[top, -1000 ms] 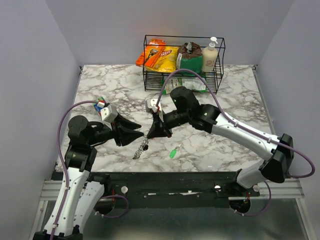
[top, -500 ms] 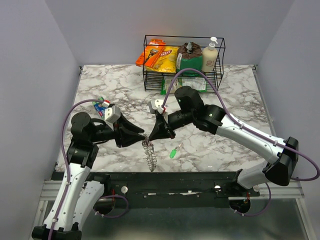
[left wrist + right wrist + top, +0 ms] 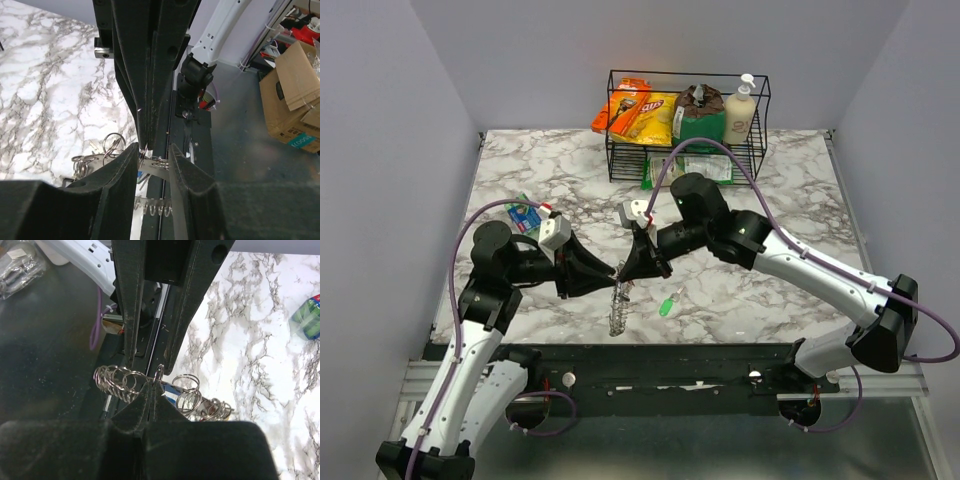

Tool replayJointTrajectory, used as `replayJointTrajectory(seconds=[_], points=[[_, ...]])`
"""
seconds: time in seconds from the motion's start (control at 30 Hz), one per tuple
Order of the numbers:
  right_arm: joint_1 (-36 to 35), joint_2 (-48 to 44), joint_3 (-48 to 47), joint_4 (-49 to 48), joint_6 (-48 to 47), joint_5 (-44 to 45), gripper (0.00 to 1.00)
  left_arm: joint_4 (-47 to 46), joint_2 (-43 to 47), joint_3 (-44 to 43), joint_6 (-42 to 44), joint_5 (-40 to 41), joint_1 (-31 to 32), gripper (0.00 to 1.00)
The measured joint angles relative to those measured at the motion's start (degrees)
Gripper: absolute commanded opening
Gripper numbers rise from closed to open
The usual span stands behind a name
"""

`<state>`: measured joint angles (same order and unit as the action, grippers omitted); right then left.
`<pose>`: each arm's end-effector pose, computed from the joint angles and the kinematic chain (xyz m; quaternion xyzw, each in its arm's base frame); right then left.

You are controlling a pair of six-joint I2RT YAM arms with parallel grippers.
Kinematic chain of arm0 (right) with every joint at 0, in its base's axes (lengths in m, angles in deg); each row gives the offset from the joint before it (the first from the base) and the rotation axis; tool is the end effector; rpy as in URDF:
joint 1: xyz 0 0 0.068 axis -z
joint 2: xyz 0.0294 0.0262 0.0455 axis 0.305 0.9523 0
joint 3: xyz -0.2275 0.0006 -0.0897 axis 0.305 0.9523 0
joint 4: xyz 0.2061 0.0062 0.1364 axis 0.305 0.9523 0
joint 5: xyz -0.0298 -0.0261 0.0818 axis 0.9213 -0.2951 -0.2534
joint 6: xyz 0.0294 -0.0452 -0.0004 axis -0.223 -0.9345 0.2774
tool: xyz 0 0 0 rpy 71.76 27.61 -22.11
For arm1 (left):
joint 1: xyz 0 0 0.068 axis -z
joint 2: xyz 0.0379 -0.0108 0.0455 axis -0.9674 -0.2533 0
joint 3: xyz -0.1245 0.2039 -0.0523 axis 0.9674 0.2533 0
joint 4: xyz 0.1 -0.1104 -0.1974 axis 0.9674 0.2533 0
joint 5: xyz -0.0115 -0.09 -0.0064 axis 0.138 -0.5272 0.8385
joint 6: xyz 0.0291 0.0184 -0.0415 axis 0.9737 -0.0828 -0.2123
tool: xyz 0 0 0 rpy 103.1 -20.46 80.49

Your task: Put the keys on the keyring

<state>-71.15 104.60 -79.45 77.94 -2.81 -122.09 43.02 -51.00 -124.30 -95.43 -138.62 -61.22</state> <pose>0.1622 0.2631 0.3414 -0.6209 0.5178 0.4845 0.3341 0.1350 -0.0688 0.3241 0.3969 0.5916 -0.5517 0.4337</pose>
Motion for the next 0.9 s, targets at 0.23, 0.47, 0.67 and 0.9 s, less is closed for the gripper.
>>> replayJointTrajectory(seconds=[0.23,0.47,0.67,0.9], points=[[0.2,-0.1,1.0,-0.6,0.0,0.0,0.01,4.1,-1.9,0.0,3.4,1.8,2.1,0.30],[0.3,-0.6,1.7,-0.9,0.0,0.1,0.01,6.8,-2.7,-0.5,5.4,3.7,3.2,0.23],[0.6,-1.3,2.2,-1.2,0.0,0.3,0.01,8.0,-3.2,-1.5,6.4,4.5,3.3,0.08],[1.0,-1.4,2.5,-1.6,0.0,0.7,0.01,8.2,-3.6,-1.7,6.7,4.7,3.8,0.00]])
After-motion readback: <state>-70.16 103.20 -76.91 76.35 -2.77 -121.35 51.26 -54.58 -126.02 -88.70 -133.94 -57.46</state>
